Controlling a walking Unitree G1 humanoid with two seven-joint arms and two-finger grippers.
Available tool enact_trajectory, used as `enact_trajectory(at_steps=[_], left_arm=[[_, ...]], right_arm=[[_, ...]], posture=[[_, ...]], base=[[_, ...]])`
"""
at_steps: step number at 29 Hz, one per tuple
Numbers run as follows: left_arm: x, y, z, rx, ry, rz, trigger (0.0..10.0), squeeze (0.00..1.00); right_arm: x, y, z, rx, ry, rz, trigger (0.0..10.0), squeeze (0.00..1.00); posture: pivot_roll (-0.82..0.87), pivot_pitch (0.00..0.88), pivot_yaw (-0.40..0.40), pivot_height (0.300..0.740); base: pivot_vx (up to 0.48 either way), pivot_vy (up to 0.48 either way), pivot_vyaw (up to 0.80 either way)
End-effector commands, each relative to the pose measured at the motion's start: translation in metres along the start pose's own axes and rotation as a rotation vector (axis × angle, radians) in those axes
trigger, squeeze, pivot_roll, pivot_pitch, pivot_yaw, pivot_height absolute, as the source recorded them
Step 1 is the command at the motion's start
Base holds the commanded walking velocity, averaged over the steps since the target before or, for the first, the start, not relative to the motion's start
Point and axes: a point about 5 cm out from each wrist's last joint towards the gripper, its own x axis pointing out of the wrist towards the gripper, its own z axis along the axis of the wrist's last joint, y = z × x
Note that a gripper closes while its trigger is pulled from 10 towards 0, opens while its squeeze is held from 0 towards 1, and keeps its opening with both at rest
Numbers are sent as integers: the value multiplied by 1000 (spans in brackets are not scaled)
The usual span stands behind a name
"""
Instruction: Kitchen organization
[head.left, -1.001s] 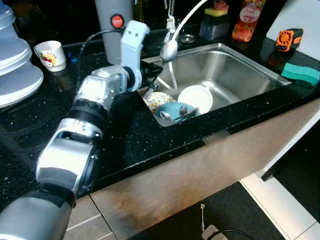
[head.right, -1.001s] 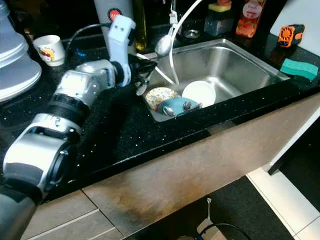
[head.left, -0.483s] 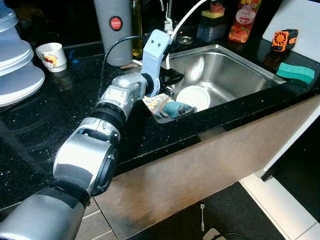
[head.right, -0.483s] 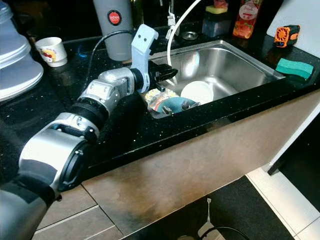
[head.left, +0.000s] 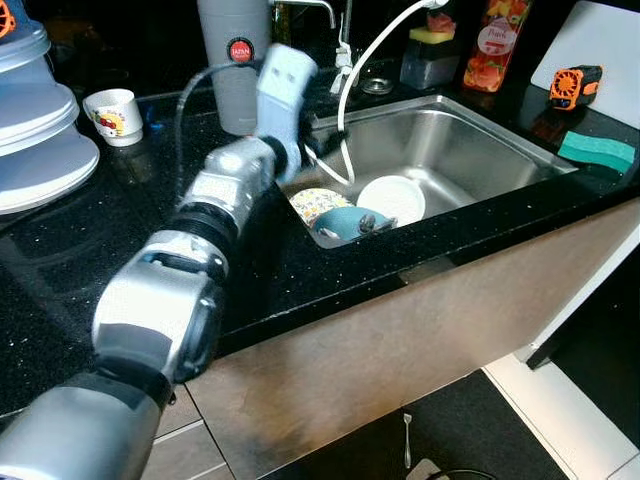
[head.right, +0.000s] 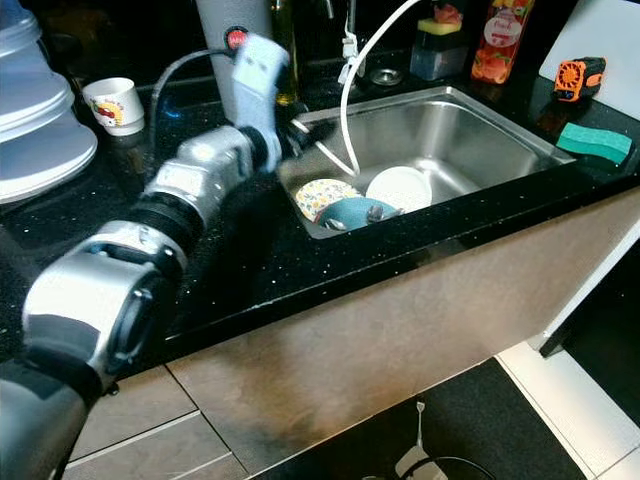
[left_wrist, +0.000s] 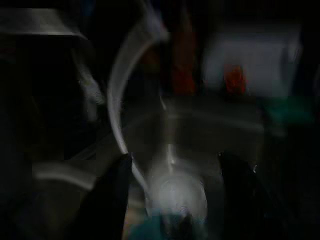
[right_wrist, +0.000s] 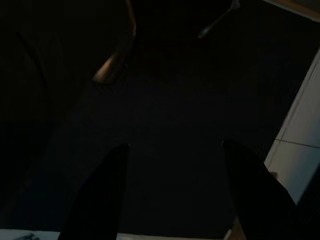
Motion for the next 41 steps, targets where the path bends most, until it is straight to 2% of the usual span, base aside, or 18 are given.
enact_trajectory(at_steps=[1, 2, 4, 5, 6, 8, 9, 10, 11, 14, 16, 17, 18, 21, 27, 34, 41], left_arm=[[-7, 15, 18, -14, -89, 67, 10000, 0], [-7, 15, 18, -14, -89, 67, 10000, 0], [-25, 44, 7, 43, -41, 274, 10000, 0], [-25, 44, 7, 43, -41, 274, 10000, 0], [-34, 55, -1, 78, -1, 365, 10000, 0], [-34, 55, -1, 78, -1, 365, 10000, 0], [-44, 66, -11, 124, 66, 469, 10000, 0], [-60, 82, -27, 139, 164, 623, 10000, 0], [-60, 82, -27, 139, 164, 623, 10000, 0], [-74, 93, -43, 107, 271, 755, 10000, 0], [-74, 93, -43, 107, 271, 755, 10000, 0], [-78, 96, -49, 99, 325, 795, 10000, 0], [-78, 96, -49, 99, 325, 795, 10000, 0], [-85, 97, -62, 68, 425, 870, 10000, 0], [-80, 88, -70, 68, 521, 857, 10000, 0], [-80, 88, -68, 52, 530, 891, 10000, 0], [-81, 92, -60, -29, 475, 966, 10000, 0]], right_arm=[[0, -1, 3, 24, -14, 8, 10000, 0], [0, -1, 3, 24, -14, 8, 10000, 0], [1, -3, 6, 23, -21, 13, 10000, 0], [1, -3, 6, 23, -21, 13, 10000, 0], [1, -4, 7, 21, -23, 12, 10000, 0], [1, -4, 7, 21, -23, 12, 10000, 0], [1, -5, 8, 20, -25, 12, 10000, 0], [1, -7, 9, 19, -26, 10, 10000, 0], [1, -7, 9, 19, -26, 10, 10000, 0], [1, -7, 9, 20, -27, 9, 10000, 0], [1, -7, 9, 20, -27, 9, 10000, 0], [1, -7, 9, 22, -28, 8, 10000, 0], [1, -7, 9, 22, -28, 8, 10000, 0], [0, -7, 8, 26, -27, 8, 10000, 0], [0, -5, 6, 26, -29, 7, 10000, 0], [0, -4, 5, 28, -30, 7, 10000, 0], [0, -1, 5, 30, -33, 27, 10000, 0]], posture=[[-73, 0, 17, 740], [-73, 0, 17, 740], [-52, 0, 10, 740], [-52, 0, 10, 740], [-48, 0, 7, 740], [-48, 0, 7, 740], [-45, 0, 5, 740], [-45, 0, 6, 740], [-45, 0, 6, 740], [-53, 0, 8, 740], [-53, 0, 8, 740], [-56, 0, 8, 740], [-56, 0, 8, 740], [-63, 7, 14, 740], [-71, 35, 25, 740], [-71, 49, 33, 740], [-69, 48, 27, 740]], base=[[0, 0, 0], [0, 0, 0], [0, 0, 0], [0, 0, 0], [0, 0, 0], [0, 0, 0], [0, 0, 0], [0, 0, 0], [0, 0, 0], [0, 0, 0], [0, 0, 0], [0, 0, 0], [0, 0, 0], [0, 0, 0], [0, 0, 0], [0, 0, 0], [0, 0, 0]])
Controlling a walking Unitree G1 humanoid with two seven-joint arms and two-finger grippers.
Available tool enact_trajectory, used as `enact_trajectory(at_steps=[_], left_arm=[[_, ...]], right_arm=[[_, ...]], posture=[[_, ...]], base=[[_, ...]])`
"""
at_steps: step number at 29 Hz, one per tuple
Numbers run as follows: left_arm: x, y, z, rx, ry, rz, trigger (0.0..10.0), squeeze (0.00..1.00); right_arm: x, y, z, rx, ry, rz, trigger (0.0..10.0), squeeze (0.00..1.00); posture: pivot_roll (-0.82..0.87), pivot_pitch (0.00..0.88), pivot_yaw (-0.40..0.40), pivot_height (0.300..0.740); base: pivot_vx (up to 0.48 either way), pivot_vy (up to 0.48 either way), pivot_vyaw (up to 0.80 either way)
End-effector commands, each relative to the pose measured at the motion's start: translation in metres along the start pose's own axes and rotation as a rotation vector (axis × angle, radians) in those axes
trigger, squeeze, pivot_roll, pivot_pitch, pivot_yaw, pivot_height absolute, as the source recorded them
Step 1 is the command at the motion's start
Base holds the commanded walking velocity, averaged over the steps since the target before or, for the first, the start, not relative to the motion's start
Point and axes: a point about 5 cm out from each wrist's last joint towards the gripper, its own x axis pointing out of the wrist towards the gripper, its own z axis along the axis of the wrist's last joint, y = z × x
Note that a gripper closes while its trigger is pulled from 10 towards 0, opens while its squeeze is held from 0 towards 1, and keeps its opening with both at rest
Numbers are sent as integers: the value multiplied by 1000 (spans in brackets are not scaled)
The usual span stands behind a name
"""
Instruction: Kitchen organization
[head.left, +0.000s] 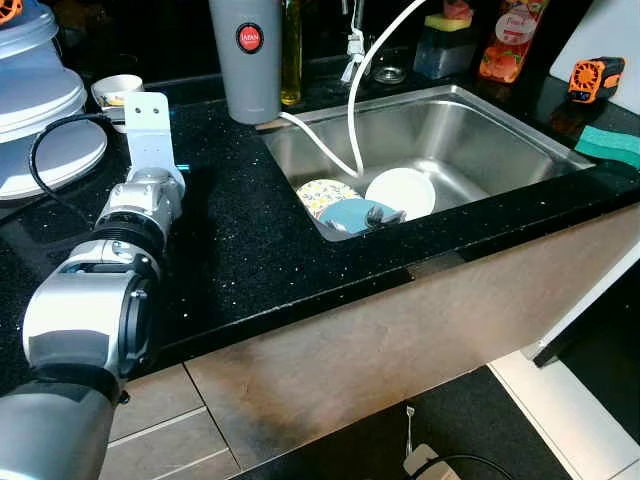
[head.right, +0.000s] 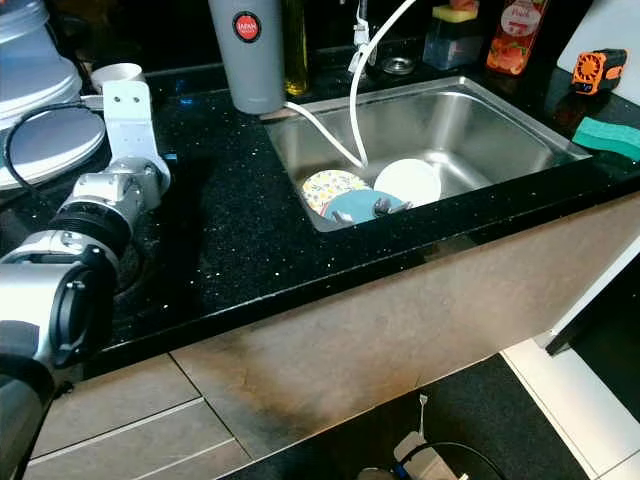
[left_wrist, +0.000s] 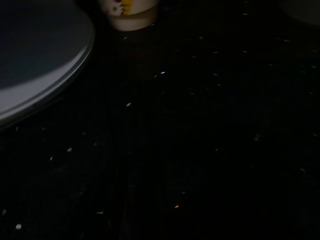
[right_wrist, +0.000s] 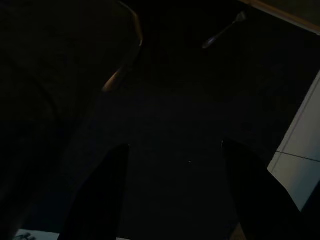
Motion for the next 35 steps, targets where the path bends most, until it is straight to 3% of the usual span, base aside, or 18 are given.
enact_trajectory(at_steps=[1, 10, 19, 24, 26, 35], left_arm=[[-1, 0, 7, -31, -6, 8, 10000, 0], [-3, -1, 14, -63, -24, 5, 10000, 0], [-3, -5, 11, -33, -24, -40, 10000, 0], [-4, -11, 12, -25, -37, -88, 10000, 0], [-7, -24, 18, 9, -85, -206, 10000, 0], [-11, -40, 22, 78, -156, -285, 10000, 0]], right_arm=[[0, 3, 0, 39, -16, 27, 10000, 0], [0, 5, 2, 51, -30, 64, 10000, 0], [0, 3, 1, 63, -29, 56, 10000, 0], [-1, 1, 0, 57, -27, 30, 10000, 0], [-1, 1, -1, 56, -25, 31, 10000, 0], [-1, 1, -1, 56, -27, 32, 10000, 0]], posture=[[-69, 48, 27, 740], [-53, 28, 19, 740], [-52, 32, 12, 740], [-53, 36, 11, 740], [-55, 39, 10, 740], [-60, 50, 12, 740]], base=[[0, 0, 0], [0, 0, 597], [0, 0, 800], [0, 0, 0], [0, 0, 0], [0, 0, 0]])
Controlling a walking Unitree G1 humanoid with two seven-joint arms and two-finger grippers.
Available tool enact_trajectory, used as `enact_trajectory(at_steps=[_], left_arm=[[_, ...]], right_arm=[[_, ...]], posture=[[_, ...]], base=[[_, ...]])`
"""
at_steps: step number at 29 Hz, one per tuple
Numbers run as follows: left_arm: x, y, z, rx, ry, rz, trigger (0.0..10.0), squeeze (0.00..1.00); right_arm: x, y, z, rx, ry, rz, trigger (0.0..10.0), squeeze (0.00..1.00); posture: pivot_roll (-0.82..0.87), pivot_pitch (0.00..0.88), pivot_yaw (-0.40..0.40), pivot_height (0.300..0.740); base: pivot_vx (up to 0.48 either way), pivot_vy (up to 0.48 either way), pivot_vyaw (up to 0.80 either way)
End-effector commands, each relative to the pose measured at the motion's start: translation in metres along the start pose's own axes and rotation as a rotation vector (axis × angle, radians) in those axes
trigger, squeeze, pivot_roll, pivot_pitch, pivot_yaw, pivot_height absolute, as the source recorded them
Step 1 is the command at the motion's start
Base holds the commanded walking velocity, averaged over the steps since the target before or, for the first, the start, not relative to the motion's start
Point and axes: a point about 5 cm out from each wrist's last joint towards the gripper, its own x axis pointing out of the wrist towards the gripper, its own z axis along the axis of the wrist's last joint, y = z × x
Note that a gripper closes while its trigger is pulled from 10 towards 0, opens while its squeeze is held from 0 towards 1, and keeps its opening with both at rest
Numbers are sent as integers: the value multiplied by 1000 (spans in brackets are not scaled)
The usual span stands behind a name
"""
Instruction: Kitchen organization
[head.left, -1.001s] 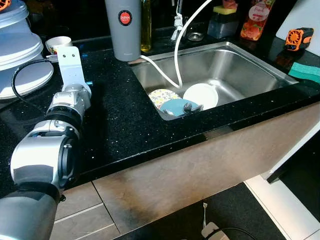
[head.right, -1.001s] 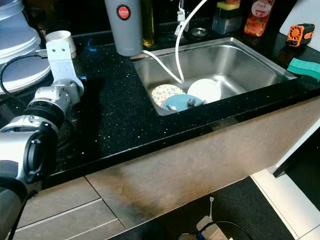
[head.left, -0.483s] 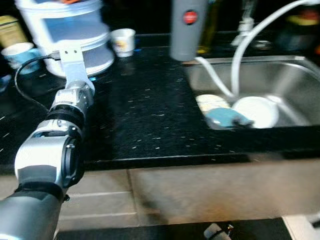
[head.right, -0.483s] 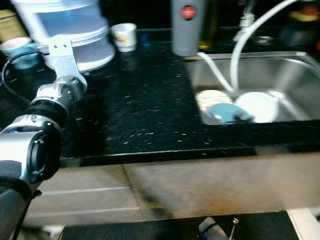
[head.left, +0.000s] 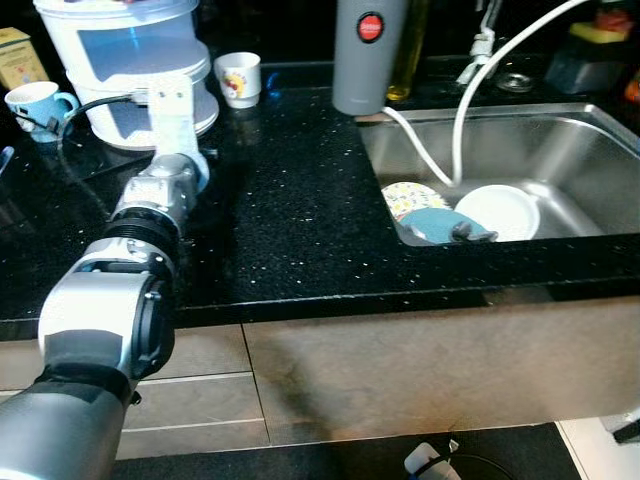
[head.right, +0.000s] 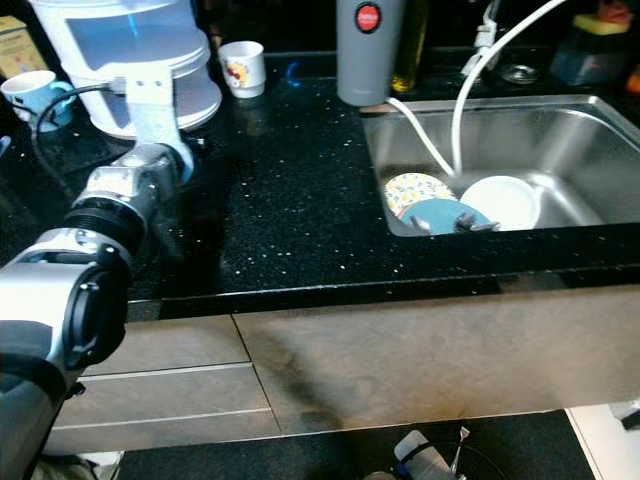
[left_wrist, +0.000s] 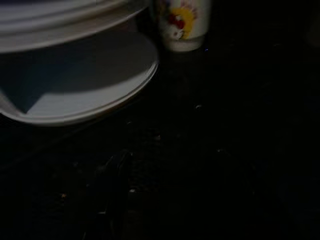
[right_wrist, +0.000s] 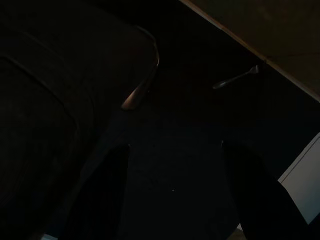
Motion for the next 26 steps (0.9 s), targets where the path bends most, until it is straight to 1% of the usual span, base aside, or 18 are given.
enact_trajectory(at_steps=[1, 7, 8, 12, 19, 26], left_arm=[[0, -3, 1, 15, -5, 1, 10000, 0], [1, -2, -9, -3, 22, 18, 10000, 0], [1, -2, -11, -21, 31, 15, 10000, 0], [1, -1, -18, -43, 46, 9, 10000, 0], [1, -2, -20, -45, 47, 7, 10000, 0], [2, -8, -22, -39, 52, -12, 10000, 0]], right_arm=[[0, 1, -1, 9, -1, 0, 10000, 0], [0, 1, -2, 8, -3, 0, 10000, 0], [0, 1, -2, 8, -3, 1, 10000, 0], [-1, 2, -5, 8, -3, 2, 10000, 0], [-3, 5, -12, 13, -1, 6, 10000, 0], [-5, 10, -19, 24, -1, 14, 10000, 0]], posture=[[-65, 55, 13, 740], [-79, 71, 14, 740], [-85, 75, 14, 740], [-97, 91, 14, 740], [-116, 124, 15, 740], [-128, 154, 15, 740]], base=[[0, 0, 0], [0, 0, 0], [0, 0, 0], [0, 0, 0], [0, 0, 0], [0, 0, 0]])
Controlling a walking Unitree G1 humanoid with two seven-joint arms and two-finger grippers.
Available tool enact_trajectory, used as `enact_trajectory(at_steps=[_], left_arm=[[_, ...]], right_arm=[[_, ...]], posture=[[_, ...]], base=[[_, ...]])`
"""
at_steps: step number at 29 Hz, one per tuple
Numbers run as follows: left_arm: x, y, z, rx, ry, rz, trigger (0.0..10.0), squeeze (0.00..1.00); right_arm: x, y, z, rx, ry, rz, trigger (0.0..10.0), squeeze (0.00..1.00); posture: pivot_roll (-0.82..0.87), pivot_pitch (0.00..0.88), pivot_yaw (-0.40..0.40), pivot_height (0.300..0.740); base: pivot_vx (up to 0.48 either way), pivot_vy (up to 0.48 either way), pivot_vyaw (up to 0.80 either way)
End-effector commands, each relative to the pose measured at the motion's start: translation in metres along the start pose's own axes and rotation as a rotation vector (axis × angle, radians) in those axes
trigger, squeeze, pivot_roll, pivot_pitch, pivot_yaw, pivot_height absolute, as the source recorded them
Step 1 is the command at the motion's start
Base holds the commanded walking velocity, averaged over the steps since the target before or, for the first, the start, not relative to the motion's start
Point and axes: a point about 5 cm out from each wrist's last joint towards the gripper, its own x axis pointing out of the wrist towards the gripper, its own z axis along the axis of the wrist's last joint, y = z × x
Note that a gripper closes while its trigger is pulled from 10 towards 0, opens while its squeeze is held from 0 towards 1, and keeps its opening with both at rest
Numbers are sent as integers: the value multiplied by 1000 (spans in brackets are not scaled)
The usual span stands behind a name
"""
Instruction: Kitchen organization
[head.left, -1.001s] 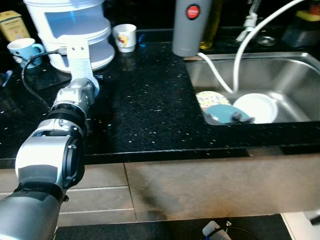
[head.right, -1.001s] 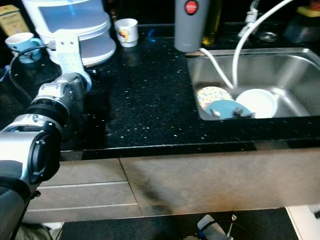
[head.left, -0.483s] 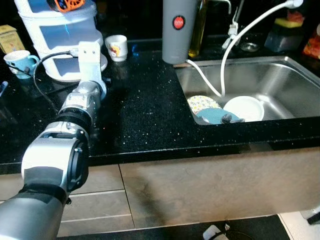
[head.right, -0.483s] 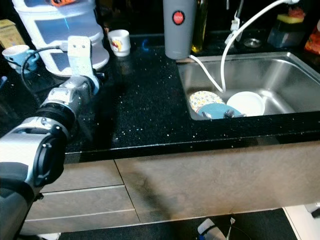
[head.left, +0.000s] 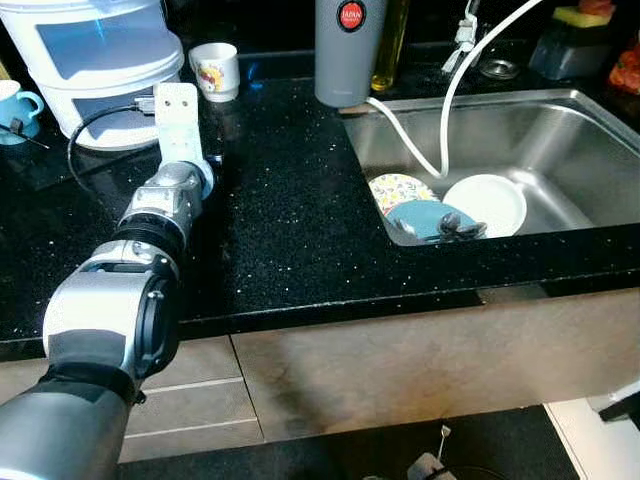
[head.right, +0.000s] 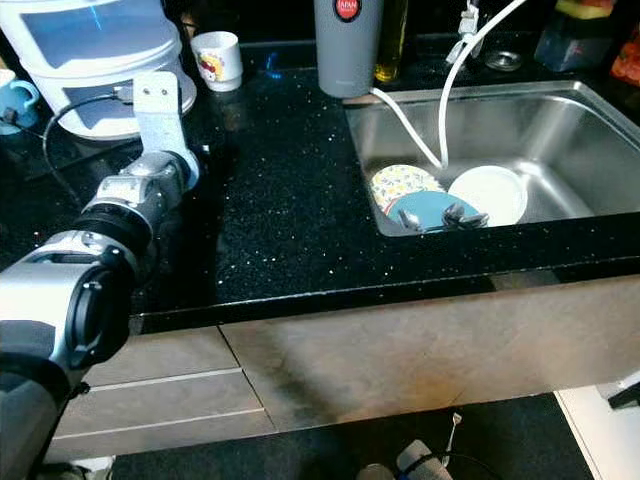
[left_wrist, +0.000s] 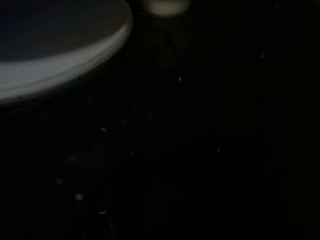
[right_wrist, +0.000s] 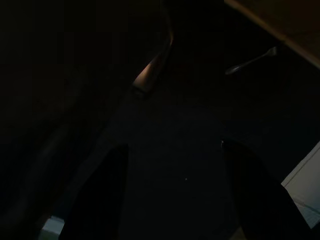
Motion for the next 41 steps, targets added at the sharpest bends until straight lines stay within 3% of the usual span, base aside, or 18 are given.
enact_trajectory(at_steps=[1, 6, 11, 12, 13, 14, 15, 18, 33, 37, 41], left_arm=[[0, -2, -7, -2, 24, -7, 10000, 0], [0, -3, -11, -33, 54, -8, 10000, 0], [-1, -4, -24, -190, 159, -21, 10000, 0], [-1, -4, -24, -190, 159, -21, 10000, 0], [-1, -3, -27, -240, 190, -18, 6471, 0], [-1, -3, -27, -240, 190, -18, 6471, 0], [-2, -2, -31, -271, 221, -15, 0, 0], [-4, 0, -42, -304, 301, -14, 0, 0], [-6, 9, -45, -297, 342, 7, 0, 0], [-4, 10, -35, -282, 289, 12, 0, 0], [-2, 10, 0, -148, 122, 47, 0, 0]], right_arm=[[-1, 2, -5, 18, 2, 0, 10000, 0], [-2, 3, -6, 21, 0, 0, 10000, 0], [-2, 3, -6, 25, -4, -3, 10000, 0], [-2, 3, -6, 25, -4, -3, 10000, 0], [-2, 3, -6, 25, -5, -5, 10000, 0], [-2, 3, -6, 25, -5, -5, 10000, 0], [-1, 3, -5, 25, -6, -7, 10000, 0], [-1, 2, -4, 23, -8, -16, 10000, 0], [-1, -1, -2, 15, -5, -34, 10000, 0], [0, -1, 0, 15, -6, -37, 10000, 0], [0, -2, 1, 13, -7, -38, 10000, 0]], posture=[[-129, 157, 16, 740], [-129, 164, 16, 740], [-129, 163, 18, 740], [-129, 163, 18, 740], [-128, 161, 18, 740], [-128, 161, 18, 740], [-126, 157, 20, 740], [-122, 147, 22, 740], [-107, 109, 23, 740], [-106, 106, 22, 740], [-104, 104, 20, 740]], base=[[0, 0, 0], [0, 0, 0], [0, 0, 0], [0, 0, 0], [0, 0, 0], [0, 0, 0], [0, 0, 0], [0, 0, 0], [0, 0, 0], [0, 0, 0], [0, 0, 0]])
